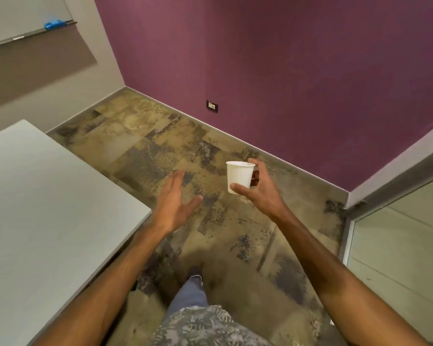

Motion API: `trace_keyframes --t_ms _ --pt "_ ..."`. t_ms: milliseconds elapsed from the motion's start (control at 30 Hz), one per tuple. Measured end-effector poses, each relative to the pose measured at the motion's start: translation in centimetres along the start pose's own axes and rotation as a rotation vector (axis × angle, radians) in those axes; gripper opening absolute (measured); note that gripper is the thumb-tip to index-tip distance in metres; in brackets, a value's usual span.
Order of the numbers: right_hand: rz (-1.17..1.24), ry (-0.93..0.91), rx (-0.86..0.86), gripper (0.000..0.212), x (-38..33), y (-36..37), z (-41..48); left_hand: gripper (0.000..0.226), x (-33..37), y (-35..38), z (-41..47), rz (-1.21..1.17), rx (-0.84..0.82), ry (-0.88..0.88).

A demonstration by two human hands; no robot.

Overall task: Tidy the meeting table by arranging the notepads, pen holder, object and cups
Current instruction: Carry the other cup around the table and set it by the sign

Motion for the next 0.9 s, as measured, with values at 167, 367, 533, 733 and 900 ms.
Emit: trace_keyframes --t_ms 167,367,533,733,900 --pt "-0.019 0.01 -0.036 0.085 1.0 2.5 8.2 0.085 -1.9 2.5 7.6 0.019 0.006 -0.003" --pt "-0.044 0.015 -0.114 0.082 0.1 7.5 20.6 0.086 -4.7 3.7 19.3 0.016 0.023 -0.091" --pt "-0.083 -0.055 -0.2 0.082 -3.0 11.9 30.2 0.086 -6.5 2.8 28.2 0.025 0.072 -0.146" --pt "-0.079 -0.116 -0.31 0.083 -6.4 18.1 39.7 0.083 -9.3 -0.4 35.6 0.063 0.193 -0.195" --pt "-0.071 -0.168 -0.388 0.081 -8.5 24.6 47.5 0.083 -13.3 -2.8 41.6 0.13 0.291 -0.306"
Point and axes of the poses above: each hand's wrist, its own z-axis towards the middle knuckle, its own y-axis out of the palm, x = y × z, the point moved 4 cm from there along z, towards the middle knuckle, and after that the axes turned 10 degrees about x, right-handed, at the moved point
